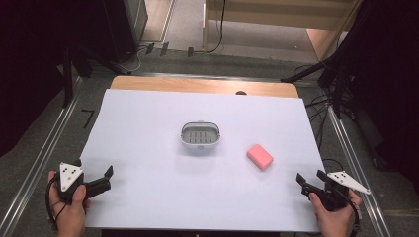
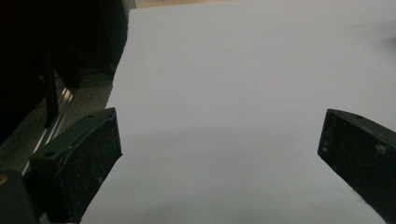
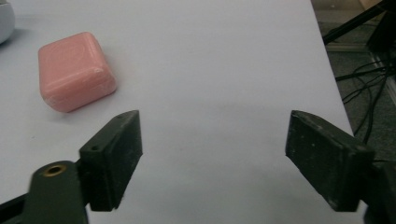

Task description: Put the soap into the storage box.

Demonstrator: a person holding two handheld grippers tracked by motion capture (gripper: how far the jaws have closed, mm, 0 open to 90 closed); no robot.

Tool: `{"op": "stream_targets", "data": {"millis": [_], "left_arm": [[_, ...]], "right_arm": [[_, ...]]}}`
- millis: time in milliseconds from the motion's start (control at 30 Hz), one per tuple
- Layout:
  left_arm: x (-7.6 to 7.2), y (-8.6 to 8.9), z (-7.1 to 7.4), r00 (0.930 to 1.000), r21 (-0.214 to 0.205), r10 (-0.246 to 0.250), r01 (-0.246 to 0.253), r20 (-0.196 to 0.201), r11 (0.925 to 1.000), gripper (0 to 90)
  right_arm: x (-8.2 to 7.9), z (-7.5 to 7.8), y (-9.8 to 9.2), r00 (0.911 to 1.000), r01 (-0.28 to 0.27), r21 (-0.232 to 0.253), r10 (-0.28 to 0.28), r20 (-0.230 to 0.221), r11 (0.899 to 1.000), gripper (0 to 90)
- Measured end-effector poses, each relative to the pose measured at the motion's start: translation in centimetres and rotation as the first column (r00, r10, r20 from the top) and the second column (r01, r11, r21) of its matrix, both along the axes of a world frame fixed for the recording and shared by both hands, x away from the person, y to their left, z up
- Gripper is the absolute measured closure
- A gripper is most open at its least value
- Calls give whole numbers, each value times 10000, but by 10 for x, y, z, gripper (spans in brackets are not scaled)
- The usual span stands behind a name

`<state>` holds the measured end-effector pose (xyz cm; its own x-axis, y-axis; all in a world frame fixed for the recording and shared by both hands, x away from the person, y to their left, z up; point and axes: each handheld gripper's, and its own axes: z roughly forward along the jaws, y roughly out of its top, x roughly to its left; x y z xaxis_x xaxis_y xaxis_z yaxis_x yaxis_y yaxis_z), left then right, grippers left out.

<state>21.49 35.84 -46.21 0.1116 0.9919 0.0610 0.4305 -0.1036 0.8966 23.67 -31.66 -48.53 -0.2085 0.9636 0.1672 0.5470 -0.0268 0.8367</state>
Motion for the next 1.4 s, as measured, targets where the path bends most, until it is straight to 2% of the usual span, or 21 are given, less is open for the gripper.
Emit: {"op": "stream_targets", "data": {"millis": [67, 200, 300, 333, 400, 500, 567, 600, 633, 700, 767, 800, 900, 933, 1000, 1033, 1067, 1200, 1233, 1267, 1400], "left_arm": [[0, -1, 0, 10000, 120, -32, 33, -74, 9999, 0], [2, -2, 0, 9998, 210, -67, 71, -213, 9998, 0], [2, -2, 0, 9996, 171, -140, 144, -248, 9998, 0], [2, -2, 0, 9996, 165, -135, 139, -248, 9998, 0], [3, -2, -1, 9993, 205, -140, 147, -336, 9997, 0], [4, -3, -1, 9989, 332, -161, 176, -435, 9993, 0], [5, -4, -1, 9989, 354, -174, 190, -446, 9992, 0], [5, -4, -1, 9989, 354, -174, 190, -446, 9992, 0], [5, -4, -1, 9989, 355, -180, 196, -438, 9992, 0], [5, -4, -1, 9988, 350, -196, 212, -443, 9992, 0], [4, -4, -1, 9987, 372, -199, 216, -466, 9991, 1], [4, -4, -1, 9987, 387, -196, 214, -466, 9990, 2], [4, -5, -1, 9994, 485, 5, 12, -341, 9988, 80], [4, -5, -1, 9995, 514, -26, 43, -330, 9987, 80], [3, -6, -1, 9994, 548, -21, 39, -333, 9985, 80], [3, -6, -1, 9994, 548, -21, 39, -333, 9985, 80], [3, -6, -1, 9995, 576, 14, 5, -327, 9983, 80], [3, -7, -1, 9995, 642, 63, -43, -311, 9979, 80], [3, -7, -1, 9995, 642, 63, -43, -311, 9979, 79], [4, -8, -1, 9994, 728, 78, -53, -332, 9973, 79], [4, -8, -2, 9991, 804, 67, -33, -422, 9968, 27]], "right_arm": [[3, 1, 0, 9997, 95, -153, -99, -243, 9998, 212], [11, 11, 2, 9961, -466, -775, 405, -788, 9959, 317], [19, 24, 3, 9820, -1225, -927, 1072, -1553, 9881, 383], [23, 28, 3, 9717, -1779, -884, 1607, -1731, 9801, 426], [29, 33, 6, 9551, -2328, -924, 2097, -2093, 9681, 427], [38, 40, 15, 9208, -2788, -1458, 2210, -3214, 9492, 386], [44, 45, 25, 8929, -3234, -1820, 2359, -3834, 9286, 341], [44, 45, 25, 8929, -3234, -1820, 2359, -3834, 9286, 341], [50, 49, 32, 8623, -3695, -1873, 2607, -4341, 9102, 285], [54, 52, 37, 8406, -3952, -1753, 2780, -4649, 9017, 278], [60, 55, 44, 8199, -4224, -2054, 2754, -5020, 8829, 251], [64, 56, 48, 8032, -4293, -2104, 2648, -5336, 8783, 242], [73, 60, 55, 7668, -4681, -2068, 2785, -5783, 8592, 236], [75, 60, 57, 7601, -4686, -2004, 2771, -5877, 8604, 225], [81, 62, 61, 7476, -4809, -2113, 2721, -6058, 8509, 211], [81, 62, 61, 7476, -4809, -2113, 2721, -6058, 8509, 211], [88, 62, 65, 7408, -4841, -2314, 2546, -6216, 8438, 211], [97, 62, 73, 7210, -5002, -2312, 2534, -6450, 8345, 192], [97, 62, 73, 7210, -5002, -2312, 2534, -6450, 8345, 192], [102, 62, 78, 7113, -5123, -2362, 2538, -6555, 8257, 180], [107, 61, 86, 7058, -5217, -2326, 2622, -6581, 8208, 173]]}}
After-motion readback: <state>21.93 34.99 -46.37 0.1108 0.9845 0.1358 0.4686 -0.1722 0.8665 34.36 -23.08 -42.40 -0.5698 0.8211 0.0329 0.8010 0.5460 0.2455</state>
